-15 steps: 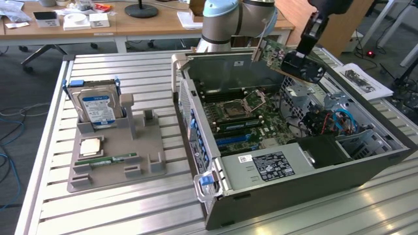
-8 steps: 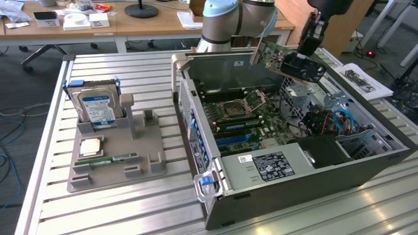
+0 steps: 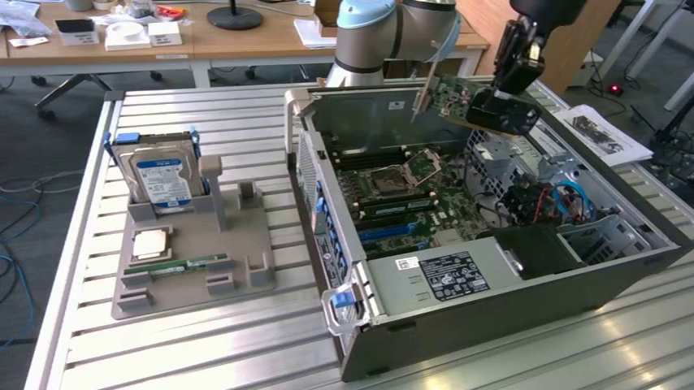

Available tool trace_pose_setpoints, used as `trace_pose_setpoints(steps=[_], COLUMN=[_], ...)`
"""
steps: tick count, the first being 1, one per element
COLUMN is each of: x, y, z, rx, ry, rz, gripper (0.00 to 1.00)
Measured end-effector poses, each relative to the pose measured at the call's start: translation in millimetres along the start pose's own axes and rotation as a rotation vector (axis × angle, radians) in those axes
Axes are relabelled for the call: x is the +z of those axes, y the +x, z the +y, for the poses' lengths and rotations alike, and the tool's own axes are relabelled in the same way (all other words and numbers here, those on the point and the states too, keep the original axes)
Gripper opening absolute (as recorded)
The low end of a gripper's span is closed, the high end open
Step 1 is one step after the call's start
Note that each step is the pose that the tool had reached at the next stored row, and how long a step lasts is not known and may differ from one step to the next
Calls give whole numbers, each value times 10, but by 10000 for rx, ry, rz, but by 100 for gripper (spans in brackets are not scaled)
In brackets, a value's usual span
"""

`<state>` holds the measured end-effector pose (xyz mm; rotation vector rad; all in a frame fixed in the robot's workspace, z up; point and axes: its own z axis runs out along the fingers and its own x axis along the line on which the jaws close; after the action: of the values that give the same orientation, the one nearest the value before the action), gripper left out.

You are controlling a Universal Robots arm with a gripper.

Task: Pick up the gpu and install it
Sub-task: 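Insert the gpu into the slot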

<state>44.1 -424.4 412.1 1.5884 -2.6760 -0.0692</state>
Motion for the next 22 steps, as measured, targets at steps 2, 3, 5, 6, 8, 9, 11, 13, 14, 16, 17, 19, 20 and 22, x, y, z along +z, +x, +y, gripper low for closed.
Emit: trace_pose_setpoints(steps=[2,3,5,6,8,9,11,13,14,16,17,19,20,22], x=[3,5,8,9,13,14,17,20,22,25,27,30,32,34], y=[0,0,0,0,0,0,0,0,0,0,0,0,0,0], z=[0,0,0,0,-1,-1,-1,-1,-1,-1,-1,-2,-2,-2], rx=[-356,-533,-885,-1061,-1430,-1606,-1958,-2320,-2498,-2852,-3030,-3390,-3576,-3918], ry=[1,1,2,2,3,3,4,5,5,6,6,8,7,9], rz=[18,28,47,56,76,85,104,123,132,152,161,180,190,209], gripper=[27,27,27,27,27,27,27,27,27,27,27,27,27,27])
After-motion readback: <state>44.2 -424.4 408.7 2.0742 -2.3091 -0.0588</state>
